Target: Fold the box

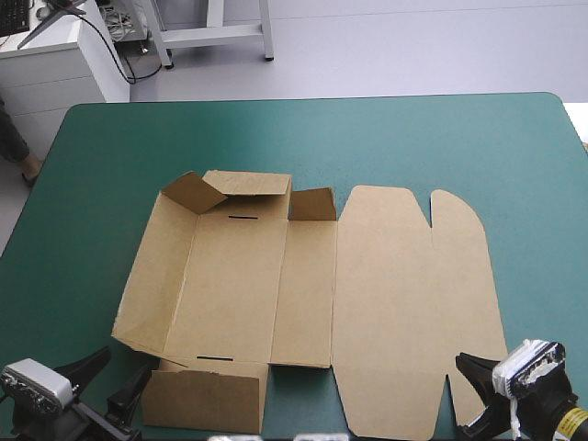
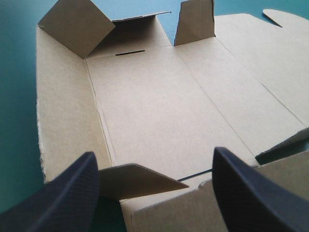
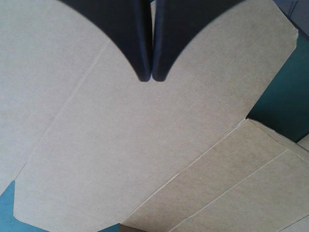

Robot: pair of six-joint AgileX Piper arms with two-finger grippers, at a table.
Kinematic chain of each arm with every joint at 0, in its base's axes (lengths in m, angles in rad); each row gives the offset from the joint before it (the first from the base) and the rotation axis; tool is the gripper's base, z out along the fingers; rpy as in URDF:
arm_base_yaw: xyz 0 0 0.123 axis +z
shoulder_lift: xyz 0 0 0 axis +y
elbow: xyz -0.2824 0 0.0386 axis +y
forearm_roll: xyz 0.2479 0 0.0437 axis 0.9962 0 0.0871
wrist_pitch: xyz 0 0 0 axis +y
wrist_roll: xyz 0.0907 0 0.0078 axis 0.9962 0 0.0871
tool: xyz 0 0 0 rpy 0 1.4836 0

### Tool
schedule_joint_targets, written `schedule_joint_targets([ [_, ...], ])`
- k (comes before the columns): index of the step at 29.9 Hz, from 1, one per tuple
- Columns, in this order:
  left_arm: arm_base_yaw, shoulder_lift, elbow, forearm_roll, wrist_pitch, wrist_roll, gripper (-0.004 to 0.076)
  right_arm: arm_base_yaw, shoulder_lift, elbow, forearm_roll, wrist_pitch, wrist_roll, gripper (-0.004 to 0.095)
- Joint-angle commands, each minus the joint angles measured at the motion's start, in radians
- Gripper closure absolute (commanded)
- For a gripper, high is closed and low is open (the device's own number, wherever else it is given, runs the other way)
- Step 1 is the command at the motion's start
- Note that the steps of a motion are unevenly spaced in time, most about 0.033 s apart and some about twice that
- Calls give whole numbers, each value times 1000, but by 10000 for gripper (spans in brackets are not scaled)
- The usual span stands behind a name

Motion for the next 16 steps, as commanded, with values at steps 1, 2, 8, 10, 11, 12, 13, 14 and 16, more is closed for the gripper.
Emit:
schedule_joint_targets([
  [1, -4, 20, -22, -13, -96, -9, 251, -5, 11, -25, 5, -72, -9, 925],
  [2, -4, 28, -26, -13, -110, -17, 251, -5, 11, -25, 5, -72, -9, 925],
  [8, -4, 191, -112, -12, -121, -34, 250, -5, 11, -25, 18, -72, -9, 925],
  [10, -4, 277, -156, -9, -121, -47, 251, -5, 11, -25, 22, -72, -9, 925],
  [11, -4, 330, -183, -8, -121, -56, 251, -5, 11, -25, 22, -72, -9, 925],
  [12, -4, 384, -212, -5, -119, -62, 251, -5, 11, -25, 22, -72, -9, 925],
  [13, -4, 428, -242, -6, -113, -62, 251, -5, 11, -25, 22, -72, -9, 925],
  [14, -4, 483, -274, -6, -103, -62, 251, -5, 11, -25, 24, -72, -9, 925],
  [16, -4, 593, -340, -6, -77, -67, 251, -5, 11, -25, 24, -72, -9, 925],
])
